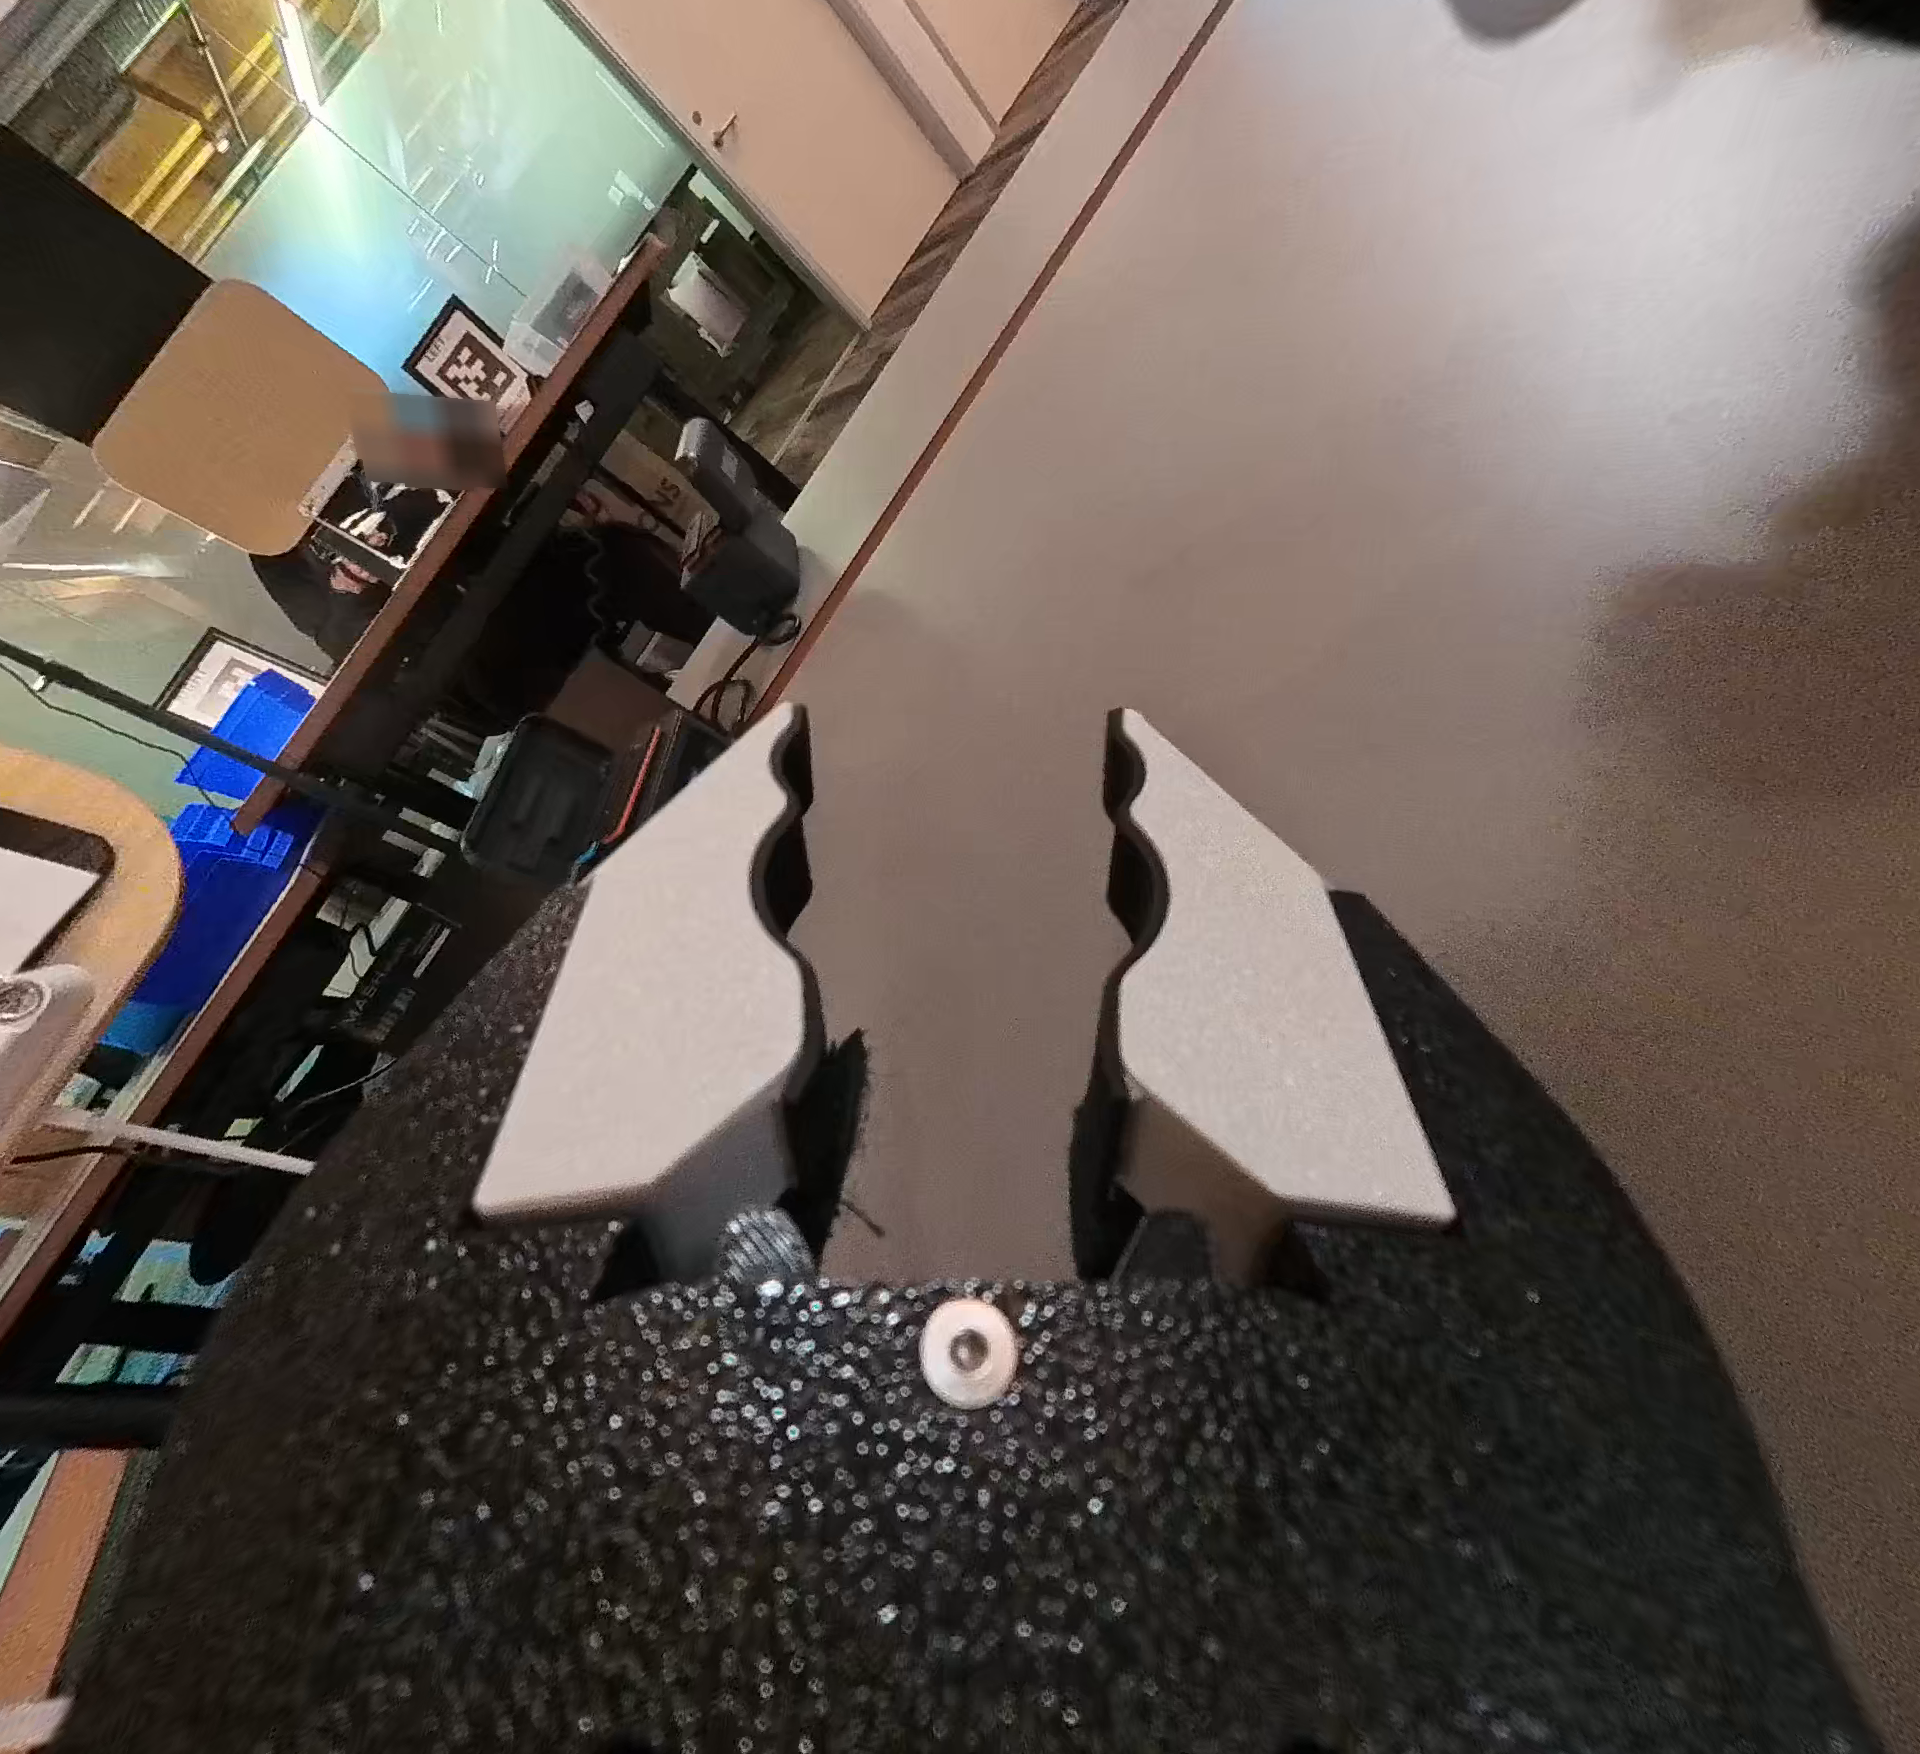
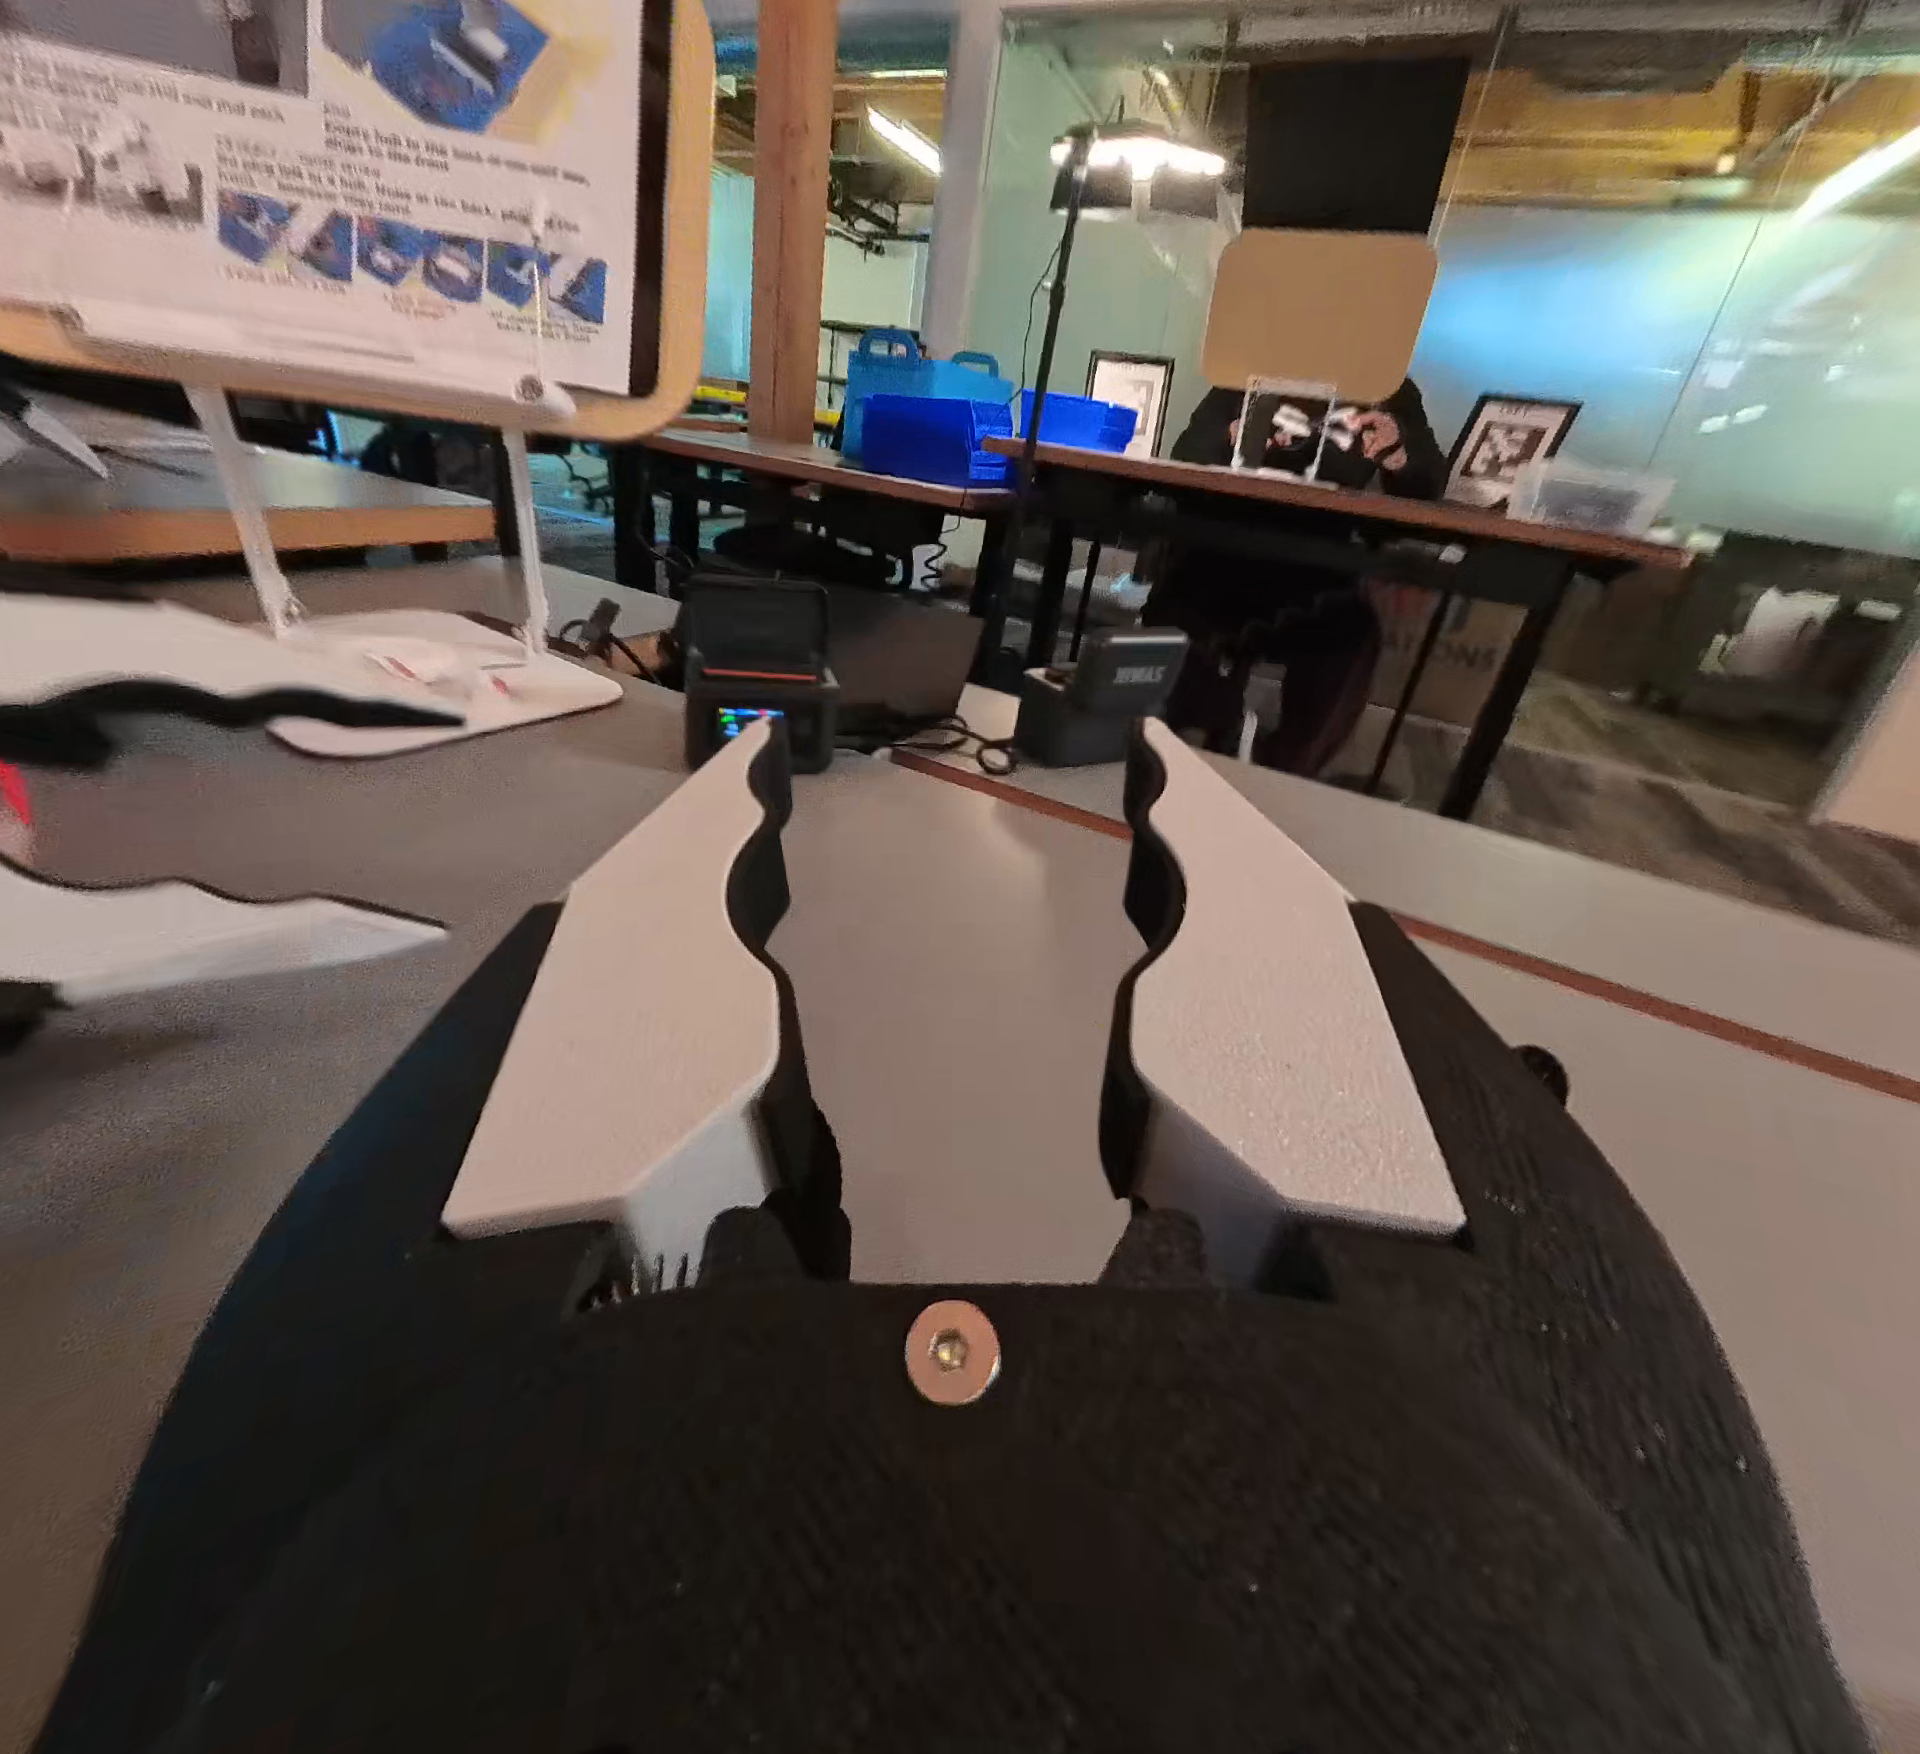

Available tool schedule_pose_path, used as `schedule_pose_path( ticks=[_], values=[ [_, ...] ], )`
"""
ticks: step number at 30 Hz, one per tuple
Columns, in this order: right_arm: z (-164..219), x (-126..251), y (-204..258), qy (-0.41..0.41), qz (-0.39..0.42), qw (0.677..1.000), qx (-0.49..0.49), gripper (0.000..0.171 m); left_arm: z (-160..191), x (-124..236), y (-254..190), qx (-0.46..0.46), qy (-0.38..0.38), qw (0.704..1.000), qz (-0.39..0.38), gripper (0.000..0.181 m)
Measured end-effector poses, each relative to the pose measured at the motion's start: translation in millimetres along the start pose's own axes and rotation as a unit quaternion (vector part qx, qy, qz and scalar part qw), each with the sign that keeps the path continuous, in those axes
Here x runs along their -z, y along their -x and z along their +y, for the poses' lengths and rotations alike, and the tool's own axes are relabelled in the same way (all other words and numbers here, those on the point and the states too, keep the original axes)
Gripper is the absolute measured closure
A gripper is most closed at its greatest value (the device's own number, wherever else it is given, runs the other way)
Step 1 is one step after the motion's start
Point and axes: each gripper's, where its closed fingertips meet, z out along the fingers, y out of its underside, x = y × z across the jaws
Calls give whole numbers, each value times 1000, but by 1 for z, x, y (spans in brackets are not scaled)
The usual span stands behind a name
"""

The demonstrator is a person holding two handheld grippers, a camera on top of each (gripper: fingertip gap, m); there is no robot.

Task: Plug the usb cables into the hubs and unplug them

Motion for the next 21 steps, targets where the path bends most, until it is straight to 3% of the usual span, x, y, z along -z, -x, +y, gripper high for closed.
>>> schedule_pose_path(
  ticks=[1, 3, 8, 13, 18, 21],
  values=[
    [3, -1, -3, -9, 5, 1000, 22, 104, -1, 0, -2, 0, -2, 1000, 3, 126],
    [2, -2, -14, -27, 37, 997, 63, 100, -2, -1, -5, -9, 3, 1000, 6, 125],
    [8, -3, -19, -26, 31, 999, 26, 100, -3, 3, -9, -54, 17, 998, -5, 124],
    [8, 2, -34, -34, 51, 998, -10, 101, -23, 11, -7, 13, -3, 1000, -11, 114],
    [10, 0, -31, -30, 31, 999, -33, 103, -75, 64, 14, 137, 30, 989, 36, 96],
    [12, -1, -27, -25, 22, 999, -32, 105, -75, 115, 36, 235, 75, 963, 112, 86]
  ],
)
